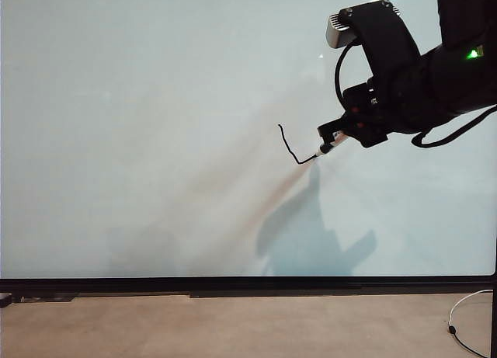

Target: Pick up the pen on the shelf to the right of the whiteboard and draw a check mark.

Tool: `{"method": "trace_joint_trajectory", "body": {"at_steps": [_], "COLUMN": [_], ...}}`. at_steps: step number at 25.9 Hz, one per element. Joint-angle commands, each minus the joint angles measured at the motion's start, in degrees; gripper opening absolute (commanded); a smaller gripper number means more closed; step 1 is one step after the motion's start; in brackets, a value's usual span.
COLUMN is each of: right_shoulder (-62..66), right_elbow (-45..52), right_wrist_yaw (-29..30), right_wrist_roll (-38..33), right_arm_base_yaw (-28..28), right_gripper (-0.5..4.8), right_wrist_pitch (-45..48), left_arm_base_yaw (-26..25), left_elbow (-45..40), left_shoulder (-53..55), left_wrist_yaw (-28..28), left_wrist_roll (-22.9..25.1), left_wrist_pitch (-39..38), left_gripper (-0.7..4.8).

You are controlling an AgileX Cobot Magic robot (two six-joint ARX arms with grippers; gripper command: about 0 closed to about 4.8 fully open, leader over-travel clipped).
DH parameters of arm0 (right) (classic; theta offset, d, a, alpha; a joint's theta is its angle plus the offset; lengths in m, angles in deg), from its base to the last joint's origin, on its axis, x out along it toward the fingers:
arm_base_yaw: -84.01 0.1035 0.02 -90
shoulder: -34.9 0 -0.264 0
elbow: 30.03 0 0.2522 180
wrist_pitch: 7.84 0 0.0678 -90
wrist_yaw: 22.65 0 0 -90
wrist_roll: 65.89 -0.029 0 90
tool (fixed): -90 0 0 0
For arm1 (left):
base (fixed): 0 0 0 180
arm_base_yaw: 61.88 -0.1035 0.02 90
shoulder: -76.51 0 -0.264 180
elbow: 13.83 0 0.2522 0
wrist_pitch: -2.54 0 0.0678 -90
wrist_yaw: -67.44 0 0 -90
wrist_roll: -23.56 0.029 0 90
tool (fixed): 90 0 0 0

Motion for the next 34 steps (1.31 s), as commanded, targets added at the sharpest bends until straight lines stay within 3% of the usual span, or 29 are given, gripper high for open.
{"method": "trace_joint_trajectory", "body": {"at_steps": [1, 34], "right_shoulder": [-1.03, -8.72], "right_elbow": [-0.52, 0.59], "right_wrist_yaw": [-2.29, -2.89], "right_wrist_roll": [0.74, 3.78], "right_arm_base_yaw": [-0.76, -2.16], "right_gripper": [-0.05, -0.05], "right_wrist_pitch": [2.27, -2.43], "left_arm_base_yaw": [0.0, 0.0], "left_elbow": [0.15, 0.17], "left_shoulder": [0.02, 0.02], "left_wrist_yaw": [-0.02, 0.0], "left_wrist_roll": [0.26, 0.26], "left_wrist_pitch": [0.72, 0.72], "left_gripper": [-0.04, -0.04]}}
